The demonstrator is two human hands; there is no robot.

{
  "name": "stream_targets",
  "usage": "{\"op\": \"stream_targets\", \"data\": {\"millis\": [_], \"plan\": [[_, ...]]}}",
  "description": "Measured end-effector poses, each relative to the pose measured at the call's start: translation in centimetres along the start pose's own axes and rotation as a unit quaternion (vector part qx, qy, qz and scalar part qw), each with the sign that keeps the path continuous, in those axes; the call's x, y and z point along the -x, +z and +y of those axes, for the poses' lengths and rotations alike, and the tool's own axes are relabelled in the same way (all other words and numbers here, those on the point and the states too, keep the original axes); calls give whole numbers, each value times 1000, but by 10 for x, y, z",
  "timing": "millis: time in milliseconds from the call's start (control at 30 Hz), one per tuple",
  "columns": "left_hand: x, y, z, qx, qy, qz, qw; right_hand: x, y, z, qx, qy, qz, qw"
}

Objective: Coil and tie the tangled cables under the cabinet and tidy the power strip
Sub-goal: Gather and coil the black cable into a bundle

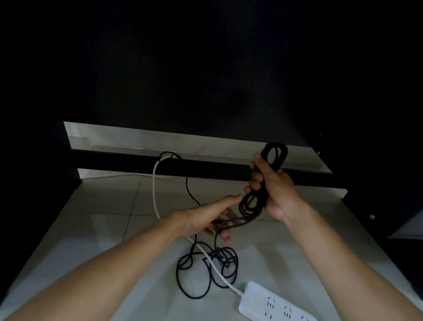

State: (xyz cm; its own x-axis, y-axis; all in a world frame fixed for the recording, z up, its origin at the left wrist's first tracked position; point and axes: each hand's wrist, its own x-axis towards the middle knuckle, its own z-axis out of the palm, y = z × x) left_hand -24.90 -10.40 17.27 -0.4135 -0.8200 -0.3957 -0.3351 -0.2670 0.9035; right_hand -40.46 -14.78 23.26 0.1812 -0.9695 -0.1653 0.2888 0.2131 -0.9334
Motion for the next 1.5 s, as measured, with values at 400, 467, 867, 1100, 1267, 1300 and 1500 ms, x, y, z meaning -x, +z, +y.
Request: {"op": "stream_targets", "data": {"millis": [400, 467, 867, 1100, 1267, 1300, 1500], "plan": [[2, -52, -1, -55, 70, 232, 969, -3, -31, -3, 108, 159, -119, 974], [4, -62, 7, 16, 90, 275, 957, -4, -35, -1, 161, 175, -131, 962], [4, -61, 28, 57, 119, 244, 961, 6, -23, 17, 185, 119, -96, 971], [5, -46, 36, 60, 147, 199, 967, 9, 6, 16, 340, -47, -53, 938], [9, -47, 38, 63, 146, 195, 968, 3, 9, 19, 345, -90, -9, 934], [8, -48, 38, 68, 149, 197, 967, 3, 9, 19, 347, -93, -18, 933], [5, -45, 38, 69, 157, 184, 968, 7, 7, 19, 385, -61, -97, 916]]}}
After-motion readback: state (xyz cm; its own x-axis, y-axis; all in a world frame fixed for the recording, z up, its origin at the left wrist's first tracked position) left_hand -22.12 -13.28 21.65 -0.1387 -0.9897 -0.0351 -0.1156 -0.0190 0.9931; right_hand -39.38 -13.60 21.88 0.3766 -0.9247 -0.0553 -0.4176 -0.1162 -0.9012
